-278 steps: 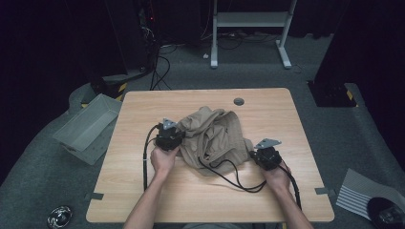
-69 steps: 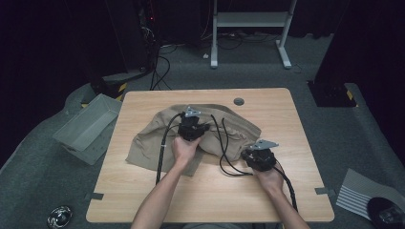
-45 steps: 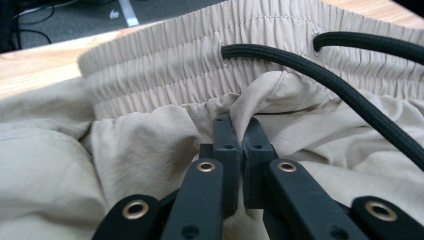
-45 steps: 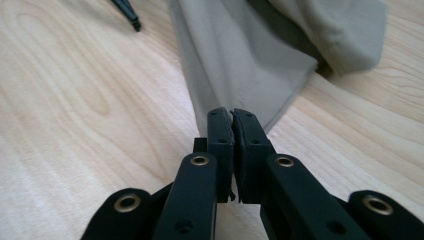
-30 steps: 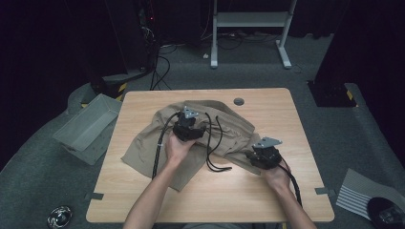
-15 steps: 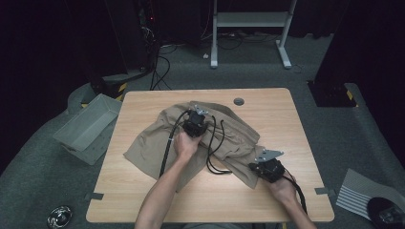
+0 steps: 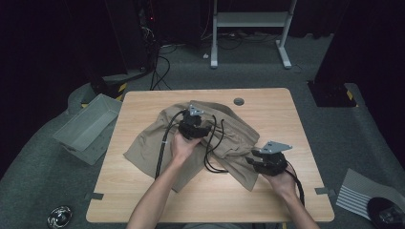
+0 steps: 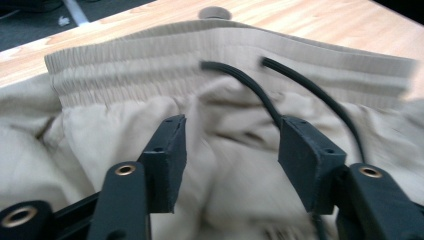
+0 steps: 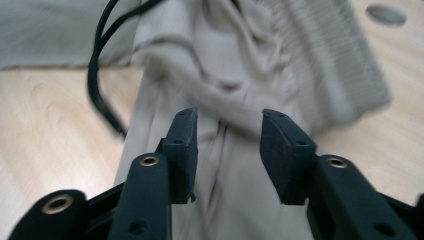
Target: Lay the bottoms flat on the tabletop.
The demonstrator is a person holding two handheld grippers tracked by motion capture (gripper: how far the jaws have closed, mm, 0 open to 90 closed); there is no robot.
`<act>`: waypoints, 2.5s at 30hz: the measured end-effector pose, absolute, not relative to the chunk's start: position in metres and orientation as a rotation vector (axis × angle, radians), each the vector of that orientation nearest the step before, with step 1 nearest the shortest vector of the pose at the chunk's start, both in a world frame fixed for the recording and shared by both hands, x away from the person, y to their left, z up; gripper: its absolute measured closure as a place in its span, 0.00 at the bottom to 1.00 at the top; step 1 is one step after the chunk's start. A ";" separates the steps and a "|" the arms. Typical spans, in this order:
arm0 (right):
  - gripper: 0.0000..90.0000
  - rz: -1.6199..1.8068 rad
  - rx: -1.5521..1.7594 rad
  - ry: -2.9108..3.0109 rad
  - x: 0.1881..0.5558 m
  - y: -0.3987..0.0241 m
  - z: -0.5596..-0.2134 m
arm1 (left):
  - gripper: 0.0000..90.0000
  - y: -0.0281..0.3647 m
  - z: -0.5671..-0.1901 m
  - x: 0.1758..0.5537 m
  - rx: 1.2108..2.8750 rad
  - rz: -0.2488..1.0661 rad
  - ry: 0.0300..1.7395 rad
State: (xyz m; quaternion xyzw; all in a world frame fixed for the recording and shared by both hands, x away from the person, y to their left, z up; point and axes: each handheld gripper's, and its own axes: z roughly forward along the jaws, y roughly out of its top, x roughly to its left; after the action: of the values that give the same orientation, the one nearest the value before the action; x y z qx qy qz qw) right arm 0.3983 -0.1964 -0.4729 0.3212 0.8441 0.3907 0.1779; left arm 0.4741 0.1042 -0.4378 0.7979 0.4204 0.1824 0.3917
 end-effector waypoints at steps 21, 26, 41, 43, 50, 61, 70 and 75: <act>1.00 0.943 0.957 2.569 0.463 -0.165 -0.510 | 0.42 0.006 -0.500 0.403 2.305 0.274 0.770; 0.71 0.934 0.944 2.484 0.461 -0.163 -0.506 | 0.50 -0.003 -0.511 0.403 2.316 0.293 0.758; 1.00 0.849 0.923 2.490 0.475 -0.169 -0.507 | 0.99 0.015 -0.507 0.396 2.352 0.273 0.692; 1.00 0.886 0.980 2.448 0.479 -0.179 -0.503 | 0.99 0.023 -0.505 0.391 2.347 0.268 0.683; 0.83 0.969 0.995 2.438 0.483 -0.189 -0.489 | 0.98 0.048 -0.506 0.381 2.339 0.256 0.694; 0.97 0.849 0.914 2.532 0.484 -0.164 -0.508 | 0.98 0.054 -0.509 0.379 2.321 0.247 0.702; 0.98 0.772 1.142 2.245 0.511 -0.212 -0.490 | 0.99 0.070 -0.500 0.374 2.341 0.275 0.717; 0.79 0.758 1.292 2.217 0.523 -0.226 -0.492 | 0.96 0.076 -0.503 0.377 2.312 0.253 0.764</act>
State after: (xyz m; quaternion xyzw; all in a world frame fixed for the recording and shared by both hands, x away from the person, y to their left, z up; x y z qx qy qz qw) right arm 0.5230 -0.2263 -0.4922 0.4699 0.8062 0.2756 0.2306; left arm 0.3775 0.0765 -0.5026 0.8882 0.2936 0.0972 0.3398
